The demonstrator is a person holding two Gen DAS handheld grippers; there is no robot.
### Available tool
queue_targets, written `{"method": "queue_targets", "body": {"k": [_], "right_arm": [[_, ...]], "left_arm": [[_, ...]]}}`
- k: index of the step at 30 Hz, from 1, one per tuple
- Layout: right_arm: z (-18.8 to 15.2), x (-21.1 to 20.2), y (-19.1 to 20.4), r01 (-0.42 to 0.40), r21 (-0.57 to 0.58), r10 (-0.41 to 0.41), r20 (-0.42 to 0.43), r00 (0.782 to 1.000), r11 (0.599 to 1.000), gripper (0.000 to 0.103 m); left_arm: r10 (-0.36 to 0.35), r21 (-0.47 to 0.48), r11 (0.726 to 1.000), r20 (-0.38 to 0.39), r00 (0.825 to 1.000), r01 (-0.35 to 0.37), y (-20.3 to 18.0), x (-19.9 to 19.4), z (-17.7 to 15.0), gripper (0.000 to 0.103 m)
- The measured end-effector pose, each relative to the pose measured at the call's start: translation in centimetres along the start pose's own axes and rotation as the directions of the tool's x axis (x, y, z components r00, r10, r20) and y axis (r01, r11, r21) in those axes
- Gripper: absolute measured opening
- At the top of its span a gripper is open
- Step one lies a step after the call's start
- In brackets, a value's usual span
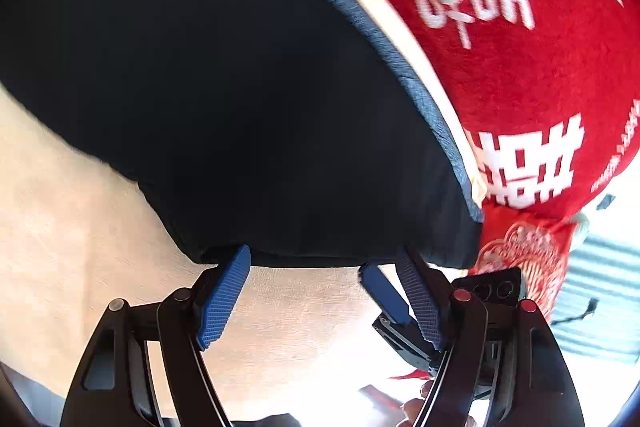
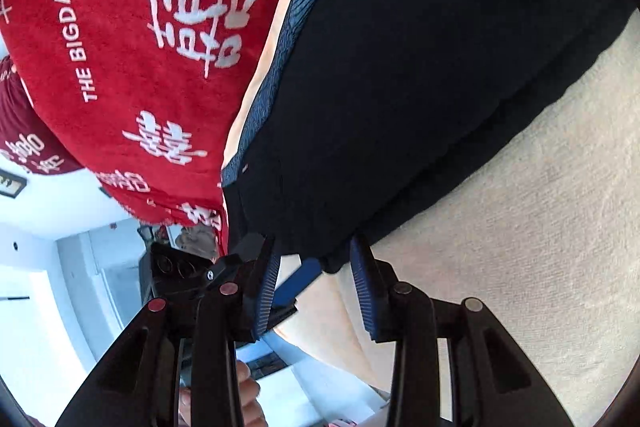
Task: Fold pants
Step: 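Open both tools and release the folded pants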
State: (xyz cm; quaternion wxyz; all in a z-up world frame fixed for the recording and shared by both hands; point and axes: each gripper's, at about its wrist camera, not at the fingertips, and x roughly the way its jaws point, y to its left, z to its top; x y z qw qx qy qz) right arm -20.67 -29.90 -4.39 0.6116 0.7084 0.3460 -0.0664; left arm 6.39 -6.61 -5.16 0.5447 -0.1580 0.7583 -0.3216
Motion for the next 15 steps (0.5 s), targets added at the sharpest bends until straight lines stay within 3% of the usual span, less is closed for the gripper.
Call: {"method": "queue_targets", "body": {"k": [5,9,10,11,12,13,15], "right_arm": [[0.5,0.1,-0.9,0.015,0.047,-0.016,0.024,1.0,0.999,0.04],[1.1,0.8,-0.9,-0.013,0.071,0.009,0.044,0.999,0.997,0.04],[1.3,1.0,-0.8,-0.005,0.076,0.002,0.044,0.999,0.997,0.04],[1.4,1.2,-0.8,0.006,0.085,-0.01,0.047,0.999,0.996,0.03],[1.5,1.3,-0.7,0.02,0.088,-0.024,0.047,0.999,0.996,0.007],[1.7,1.4,-0.4,0.034,0.078,-0.037,0.049,0.998,0.996,0.008],[1.3,0.8,0.6,0.041,0.03,-0.043,0.062,0.997,0.999,0.007]], "left_arm": [[-0.047,-0.11,0.993,0.052,0.998,0.053,1.3,-0.8,-0.1,0.076],[-0.008,-0.056,0.998,0.098,0.995,0.014,0.2,-1.2,0.0,0.075],[0.003,-0.052,0.999,0.106,0.994,0.003,0.0,-0.9,0.2,0.068],[0.018,-0.053,0.999,0.119,0.993,-0.012,-0.1,-0.8,0.3,0.065],[0.024,-0.055,0.998,0.131,0.991,-0.017,0.0,-0.9,0.3,0.053],[0.033,-0.053,0.998,0.138,0.99,-0.026,0.2,-1.1,0.2,0.04],[0.049,-0.02,0.999,0.142,0.989,-0.046,0.3,-1.5,-0.1,0.033]]}}
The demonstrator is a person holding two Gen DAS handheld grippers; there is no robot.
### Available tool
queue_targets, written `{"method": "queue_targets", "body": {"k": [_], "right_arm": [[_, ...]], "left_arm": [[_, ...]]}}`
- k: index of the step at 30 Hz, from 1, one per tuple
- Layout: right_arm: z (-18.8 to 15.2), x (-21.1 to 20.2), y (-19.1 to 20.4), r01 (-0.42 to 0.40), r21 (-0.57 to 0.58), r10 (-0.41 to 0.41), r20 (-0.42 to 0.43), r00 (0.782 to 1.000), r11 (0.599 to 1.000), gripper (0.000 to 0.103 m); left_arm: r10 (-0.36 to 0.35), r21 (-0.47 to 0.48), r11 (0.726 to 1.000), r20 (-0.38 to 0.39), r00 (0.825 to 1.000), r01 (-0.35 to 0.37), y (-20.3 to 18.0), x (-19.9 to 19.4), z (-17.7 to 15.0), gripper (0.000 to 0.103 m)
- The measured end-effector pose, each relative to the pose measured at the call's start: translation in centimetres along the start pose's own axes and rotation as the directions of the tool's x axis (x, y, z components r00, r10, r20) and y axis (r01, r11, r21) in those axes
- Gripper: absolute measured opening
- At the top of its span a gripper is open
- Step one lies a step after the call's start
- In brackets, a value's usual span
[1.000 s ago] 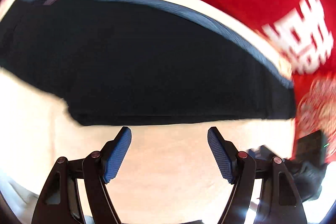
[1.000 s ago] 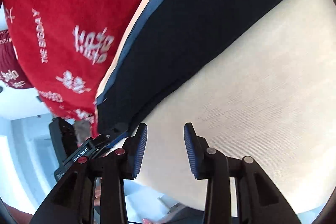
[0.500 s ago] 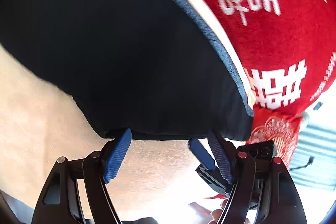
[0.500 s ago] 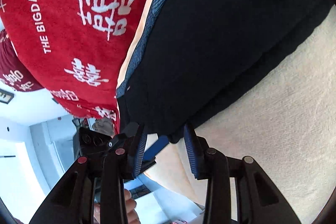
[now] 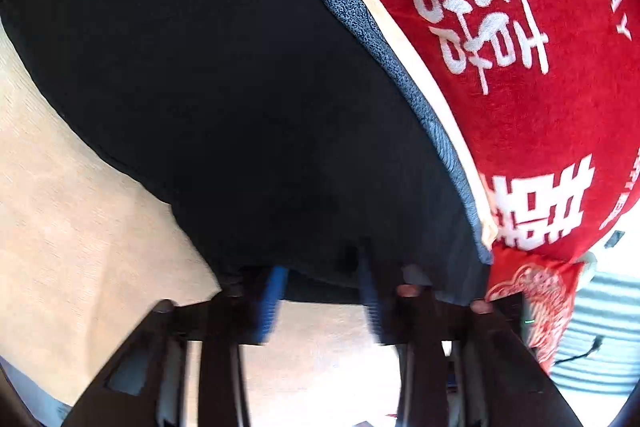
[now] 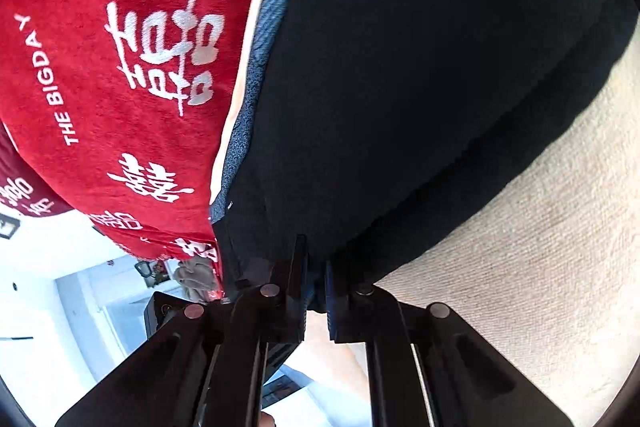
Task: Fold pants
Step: 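Open both tools and release the folded pants, then grasp the grey waistband edge of the folded pants with both tools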
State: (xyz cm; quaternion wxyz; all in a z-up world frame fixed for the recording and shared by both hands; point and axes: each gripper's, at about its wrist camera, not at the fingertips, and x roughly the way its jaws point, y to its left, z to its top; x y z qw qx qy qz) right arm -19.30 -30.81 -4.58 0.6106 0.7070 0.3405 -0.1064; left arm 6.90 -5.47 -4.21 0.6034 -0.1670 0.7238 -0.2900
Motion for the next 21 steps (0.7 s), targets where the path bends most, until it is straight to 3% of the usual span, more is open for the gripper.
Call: {"method": "queue_targets", "body": {"k": [5,10,14,16,18,19,21], "right_arm": [[-1.5,-1.5,1.0,0.007,-0.052,-0.006,0.011,1.0,0.999,0.004],[-1.8,-1.4,-1.8,0.047,-0.005,-0.047,-0.001,0.999,0.999,0.0],[-2.3,-0.2,-1.3,0.053,-0.065,-0.06,-0.104,0.993,0.996,0.007],[-3.0,0.5,-0.4,0.047,-0.101,-0.06,-0.131,0.99,0.994,0.025],[-3.5,1.2,0.6,0.021,-0.117,-0.038,-0.142,0.989,0.993,0.05],[-3.5,1.6,1.0,0.01,-0.121,-0.028,-0.142,0.99,0.993,0.05],[-3.5,2.8,1.5,-0.008,-0.114,-0.009,-0.145,0.989,0.993,0.05]], "left_arm": [[0.098,0.172,0.98,0.039,0.994,-0.104,-1.1,-1.4,-1.7,0.03],[0.151,0.171,0.973,0.02,0.988,-0.152,1.2,0.2,-2.3,0.025],[0.186,0.24,0.952,0.036,0.982,-0.189,0.3,-0.8,-2.9,0.026],[0.192,0.26,0.946,0.04,0.981,-0.195,-0.3,-2.1,-2.9,0.027],[0.216,0.275,0.934,0.081,0.973,-0.23,-0.8,-3.4,-2.5,0.056],[0.221,0.278,0.929,0.115,0.968,-0.245,-1.0,-4.1,-2.2,0.076],[0.226,0.297,0.913,0.196,0.954,-0.278,-1.4,-5.4,-0.9,0.076]]}}
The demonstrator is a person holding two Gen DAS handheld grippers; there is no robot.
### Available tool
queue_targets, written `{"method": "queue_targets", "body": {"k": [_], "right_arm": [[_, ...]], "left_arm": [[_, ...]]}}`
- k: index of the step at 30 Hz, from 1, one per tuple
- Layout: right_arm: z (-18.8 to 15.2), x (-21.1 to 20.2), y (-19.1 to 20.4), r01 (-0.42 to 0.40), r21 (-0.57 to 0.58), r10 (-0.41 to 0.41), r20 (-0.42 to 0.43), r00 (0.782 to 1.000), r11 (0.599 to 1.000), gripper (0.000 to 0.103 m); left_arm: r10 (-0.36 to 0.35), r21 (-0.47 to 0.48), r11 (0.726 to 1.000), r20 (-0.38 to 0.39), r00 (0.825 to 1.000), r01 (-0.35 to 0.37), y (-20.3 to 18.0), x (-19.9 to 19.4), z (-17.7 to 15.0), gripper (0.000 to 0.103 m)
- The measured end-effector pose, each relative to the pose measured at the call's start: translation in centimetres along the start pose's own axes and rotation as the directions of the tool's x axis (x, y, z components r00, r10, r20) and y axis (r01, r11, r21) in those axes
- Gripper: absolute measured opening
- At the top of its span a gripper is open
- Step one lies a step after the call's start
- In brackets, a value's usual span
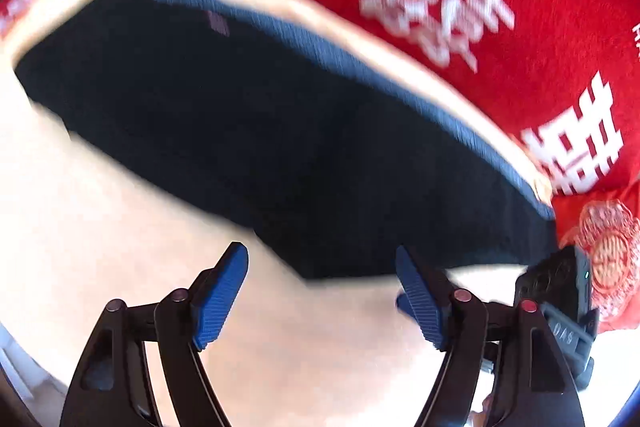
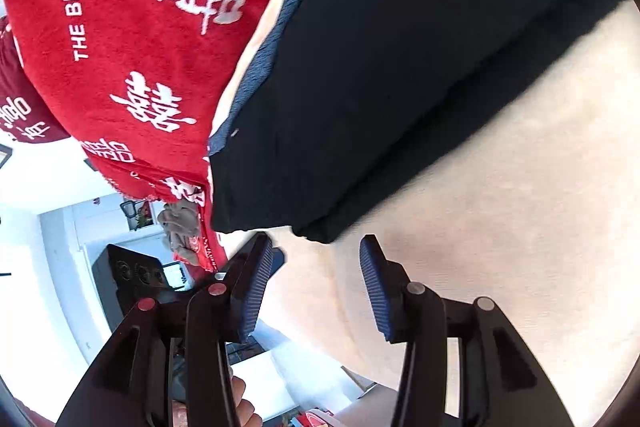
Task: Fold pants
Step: 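Grasp the grey waistband edge of the folded pants with both tools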
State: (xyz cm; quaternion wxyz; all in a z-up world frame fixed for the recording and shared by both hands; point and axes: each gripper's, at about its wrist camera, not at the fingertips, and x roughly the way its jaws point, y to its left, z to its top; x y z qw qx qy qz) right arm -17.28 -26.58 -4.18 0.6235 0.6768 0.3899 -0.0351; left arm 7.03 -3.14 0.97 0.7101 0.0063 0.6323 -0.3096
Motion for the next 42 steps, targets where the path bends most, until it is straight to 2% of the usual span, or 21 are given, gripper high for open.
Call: {"method": "queue_targets", "body": {"k": [6,8,11,15,16,17,18,20,22,26,28,29,31,33,36,38,40,42], "right_arm": [[0.8,1.3,-0.7,-0.028,0.075,0.026,0.026,0.999,0.997,0.05],[0.8,1.4,-0.6,-0.036,0.083,0.034,0.026,0.999,0.996,0.05],[0.7,2.1,0.0,-0.031,0.073,0.03,0.013,0.999,0.997,0.05],[1.2,3.6,-0.4,-0.064,0.124,0.061,0.02,0.998,0.99,0.049],[1.4,4.0,-0.4,-0.062,0.133,0.059,0.025,0.998,0.989,0.045],[1.5,4.2,-0.4,-0.053,0.135,0.05,0.025,0.998,0.989,0.014],[1.6,4.3,-0.1,-0.048,0.121,0.045,0.03,0.999,0.992,0.009],[1.3,3.6,0.9,-0.074,0.07,0.071,0.044,0.996,0.995,0.009],[0.6,2.4,1.8,-0.062,0.024,0.06,0.054,0.997,0.998,0.009],[-0.3,2.0,0.9,-0.048,0.048,0.046,0.058,0.997,0.998,0.009],[-0.5,2.8,-0.4,0.017,0.063,-0.02,0.051,0.999,0.998,0.009],[-0.5,3.4,-1.0,0.04,0.068,-0.043,0.042,0.998,0.997,0.009],[-0.4,3.6,-2.3,0.009,0.096,-0.013,0.035,0.999,0.995,0.007],[-0.5,2.9,-2.1,0.034,0.076,-0.036,0.023,0.999,0.997,0.01],[-0.6,0.3,-1.2,0.12,0.005,-0.12,0.014,0.993,0.993,0.014],[-0.5,-2.9,-1.3,0.158,0.0,-0.158,0.047,0.986,0.987,0.015],[0.2,-5.7,-1.5,0.183,0.022,-0.184,0.103,0.977,0.983,0.025],[1.3,-8.8,-2.3,0.202,0.058,-0.209,0.173,0.963,0.978,0.058]], "left_arm": [[0.053,0.034,0.998,-0.005,0.999,-0.052,1.4,2.5,4.2,0.076],[0.05,0.046,0.998,-0.012,0.999,-0.049,1.7,3.2,5.1,0.076],[0.049,0.064,0.997,-0.035,0.998,-0.047,1.9,3.9,5.9,0.076],[0.055,0.095,0.994,-0.051,0.997,-0.05,1.9,4.3,6.3,0.076],[0.057,0.105,0.993,-0.055,0.997,-0.051,1.8,4.5,6.4,0.076],[0.058,0.116,0.992,-0.063,0.996,-0.05,1.7,4.8,6.5,0.076],[0.058,0.128,0.991,-0.079,0.995,-0.048,1.5,5.2,6.4,0.076],[0.054,0.154,0.987,-0.114,0.992,-0.036,1.1,5.7,5.8,0.076],[0.056,0.205,0.978,-0.112,0.992,-0.032,0.5,5.6,4.8,0.076],[0.108,0.281,0.957,-0.102,0.989,-0.076,-0.3,5.9,2.6,0.076],[0.16,0.353,0.929,-0.104,0.982,-0.114,-1.0,6.7,1.3,0.076],[0.198,0.416,0.897,-0.072,0.978,-0.151,-1.4,7.2,0.4,0.077],[0.201,0.442,0.881,-0.025,0.979,-0.17,-1.7,7.3,-0.2,0.078],[0.196,0.418,0.893,-0.032,0.98,-0.165,-1.5,7.4,0.1,0.078],[0.213,0.424,0.887,-0.026,0.977,-0.183,-1.9,7.4,0.1,0.078],[0.223,0.416,0.889,-0.032,0.974,-0.189,-2.1,7.4,0.2,0.078],[0.227,0.381,0.905,-0.057,0.972,-0.189,-2.3,7.4,0.6,0.078],[0.207,0.339,0.924,-0.064,0.976,-0.174,-2.6,7.0,1.3,0.078]]}}
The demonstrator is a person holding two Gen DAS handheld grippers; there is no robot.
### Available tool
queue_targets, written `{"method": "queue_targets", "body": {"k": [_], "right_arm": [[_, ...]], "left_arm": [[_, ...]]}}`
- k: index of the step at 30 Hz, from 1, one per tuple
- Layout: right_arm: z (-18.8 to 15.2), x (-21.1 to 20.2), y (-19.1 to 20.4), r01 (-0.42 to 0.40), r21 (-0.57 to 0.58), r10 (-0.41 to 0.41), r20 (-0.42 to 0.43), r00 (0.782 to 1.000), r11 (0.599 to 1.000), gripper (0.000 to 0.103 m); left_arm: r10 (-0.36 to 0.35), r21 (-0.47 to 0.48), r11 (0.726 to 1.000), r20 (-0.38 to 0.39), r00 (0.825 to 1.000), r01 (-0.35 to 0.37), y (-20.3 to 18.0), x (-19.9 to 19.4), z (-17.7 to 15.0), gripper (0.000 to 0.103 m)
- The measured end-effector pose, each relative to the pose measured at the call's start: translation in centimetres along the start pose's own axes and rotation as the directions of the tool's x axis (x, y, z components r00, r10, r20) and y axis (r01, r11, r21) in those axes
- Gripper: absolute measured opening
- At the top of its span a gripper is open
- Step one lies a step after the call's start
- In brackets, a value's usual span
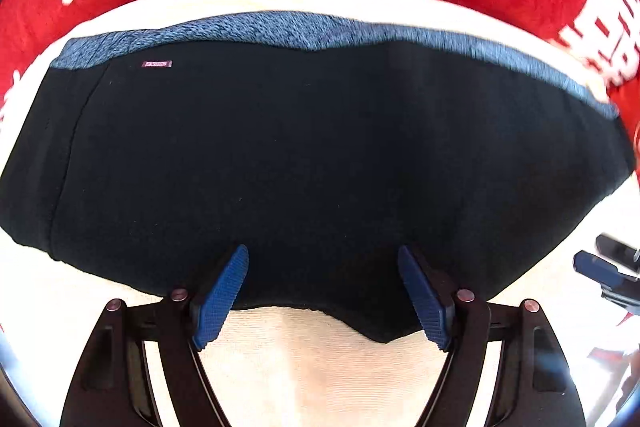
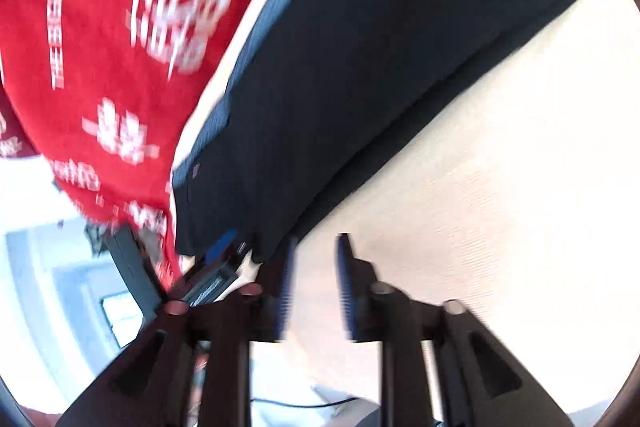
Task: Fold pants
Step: 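Grasp the grey waistband edge of the folded pants with both tools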
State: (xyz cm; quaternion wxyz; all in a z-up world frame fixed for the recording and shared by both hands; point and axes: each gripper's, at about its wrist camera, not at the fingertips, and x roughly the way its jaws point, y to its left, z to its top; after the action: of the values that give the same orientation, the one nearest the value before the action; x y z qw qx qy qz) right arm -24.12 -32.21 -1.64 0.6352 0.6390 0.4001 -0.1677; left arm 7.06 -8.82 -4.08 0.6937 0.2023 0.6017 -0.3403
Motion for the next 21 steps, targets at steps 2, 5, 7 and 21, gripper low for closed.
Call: {"method": "queue_targets", "body": {"k": [2,5,7,21], "right_arm": [[1.9,-2.1,-1.4,-0.002,0.046,-0.001,0.069,0.998,0.999,0.059],[4.0,-3.5,-3.4,-0.035,0.135,0.016,0.138,0.99,0.99,0.042],[4.8,-3.6,-4.1,-0.033,0.184,0.006,0.147,0.989,0.982,0.01],[4.2,-4.8,-0.8,0.304,-0.043,-0.298,0.114,0.948,0.952,0.018]], "left_arm": [[-0.02,-0.028,0.999,0.016,1.0,0.021,-0.4,-0.6,0.6,0.078],[-0.034,-0.023,0.999,0.027,0.999,0.034,-2.1,-0.7,1.6,0.078],[-0.015,0.011,1.0,0.011,1.0,0.015,-3.7,0.1,1.9,0.078],[0.053,0.05,0.997,0.01,0.999,-0.054,-7.0,1.5,1.7,0.08]]}}
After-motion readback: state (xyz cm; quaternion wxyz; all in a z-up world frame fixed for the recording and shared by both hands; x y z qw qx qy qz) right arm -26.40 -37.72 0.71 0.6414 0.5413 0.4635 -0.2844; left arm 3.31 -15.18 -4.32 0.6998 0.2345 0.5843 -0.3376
